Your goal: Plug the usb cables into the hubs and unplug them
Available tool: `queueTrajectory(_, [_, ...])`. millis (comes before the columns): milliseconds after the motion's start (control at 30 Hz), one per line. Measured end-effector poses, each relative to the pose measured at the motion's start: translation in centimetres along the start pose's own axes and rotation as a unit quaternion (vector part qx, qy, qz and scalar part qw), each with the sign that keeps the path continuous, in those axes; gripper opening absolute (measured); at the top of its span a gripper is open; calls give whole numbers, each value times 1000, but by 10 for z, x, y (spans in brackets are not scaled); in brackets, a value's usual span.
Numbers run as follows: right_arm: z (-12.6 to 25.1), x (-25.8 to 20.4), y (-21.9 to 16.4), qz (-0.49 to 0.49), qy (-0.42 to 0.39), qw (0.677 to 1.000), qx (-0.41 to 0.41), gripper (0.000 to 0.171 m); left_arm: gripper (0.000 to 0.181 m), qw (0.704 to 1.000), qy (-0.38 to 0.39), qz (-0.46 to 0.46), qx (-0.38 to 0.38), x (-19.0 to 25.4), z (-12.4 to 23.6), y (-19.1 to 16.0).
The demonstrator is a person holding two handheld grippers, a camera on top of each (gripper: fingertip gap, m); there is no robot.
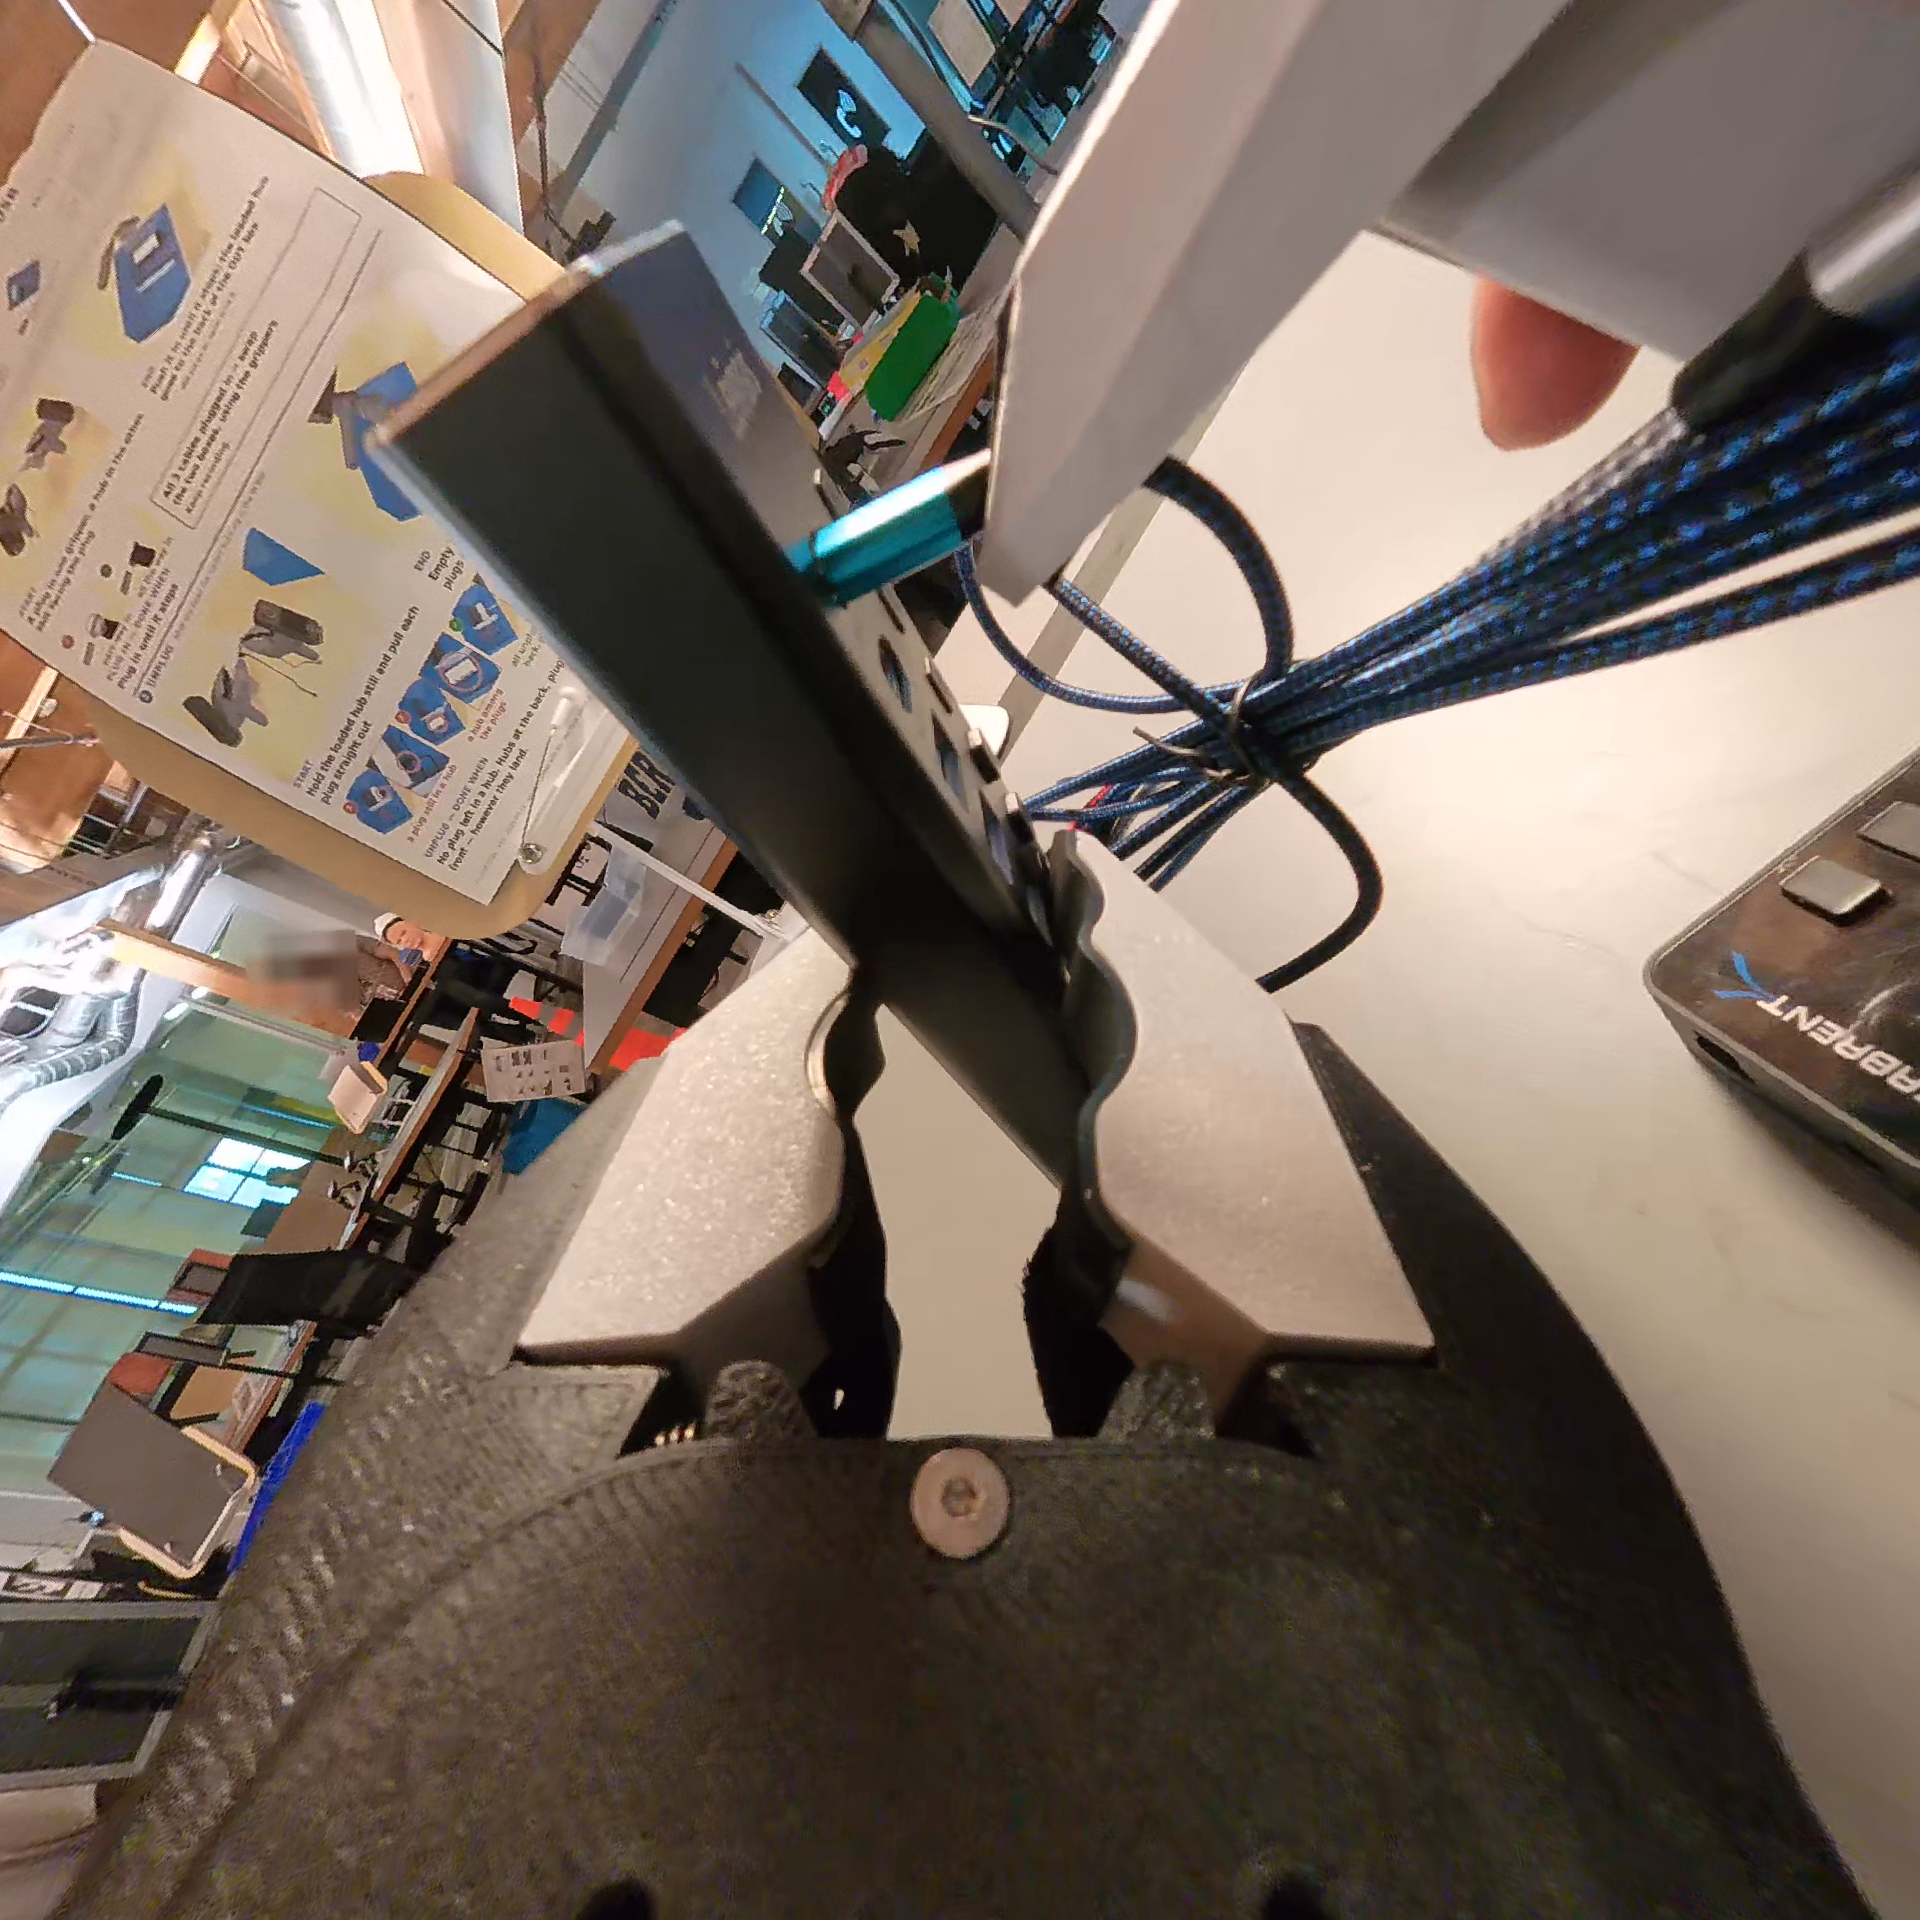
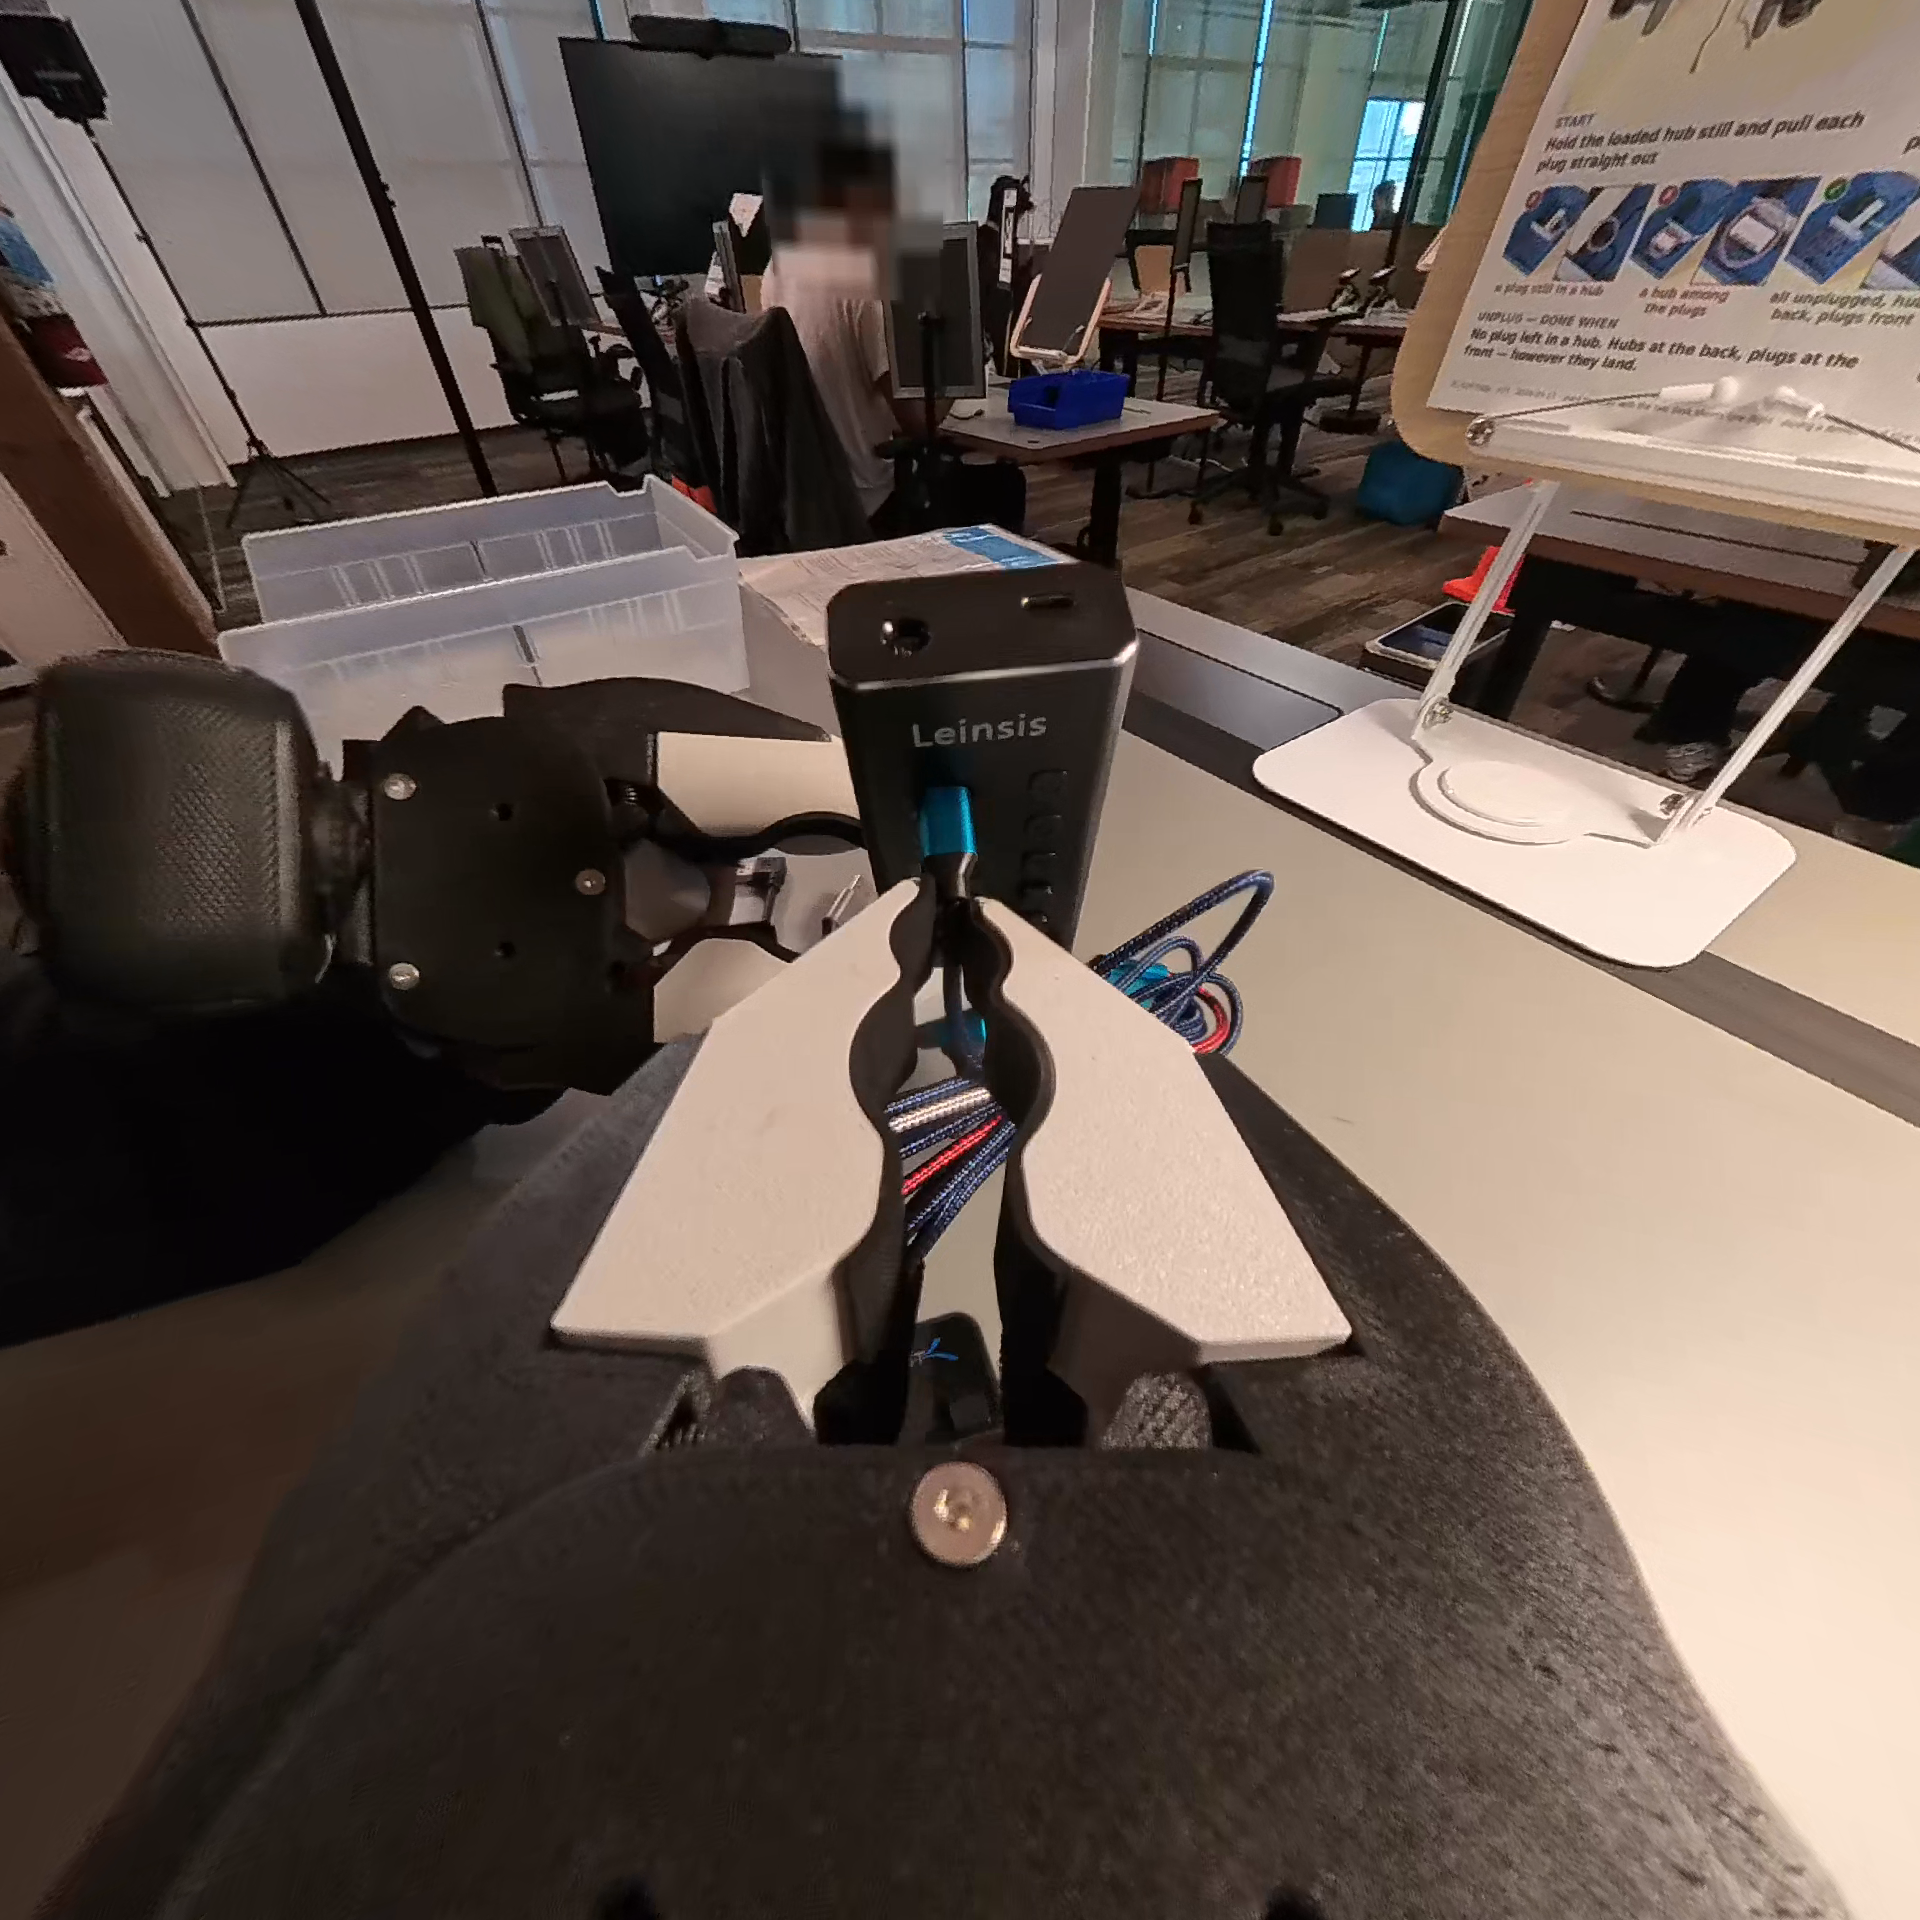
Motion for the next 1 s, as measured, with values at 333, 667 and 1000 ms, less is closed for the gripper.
queueTrajectory(333, [-4,1,3,6,-14,1000,-4,1,37,1000,10,-10,-10,0,0,-3])
queueTrajectory(667, [-16,-1,11,24,21,999,-25,3,31,982,-41,184,23,-11,-4,-11])
queueTrajectory(1000, [-3,59,-3,-12,34,997,61,23,29,879,-119,456,77,-28,-12,-52])
Point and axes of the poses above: each gripper's, where its closed fingertips meet, z back along the fingers, y out of its top, x = y × z across the jaws, the point moved 3 cm from there along z, back along the fingers, and after that the axes turned 13 degrees about -z, right-handed, at the moved point
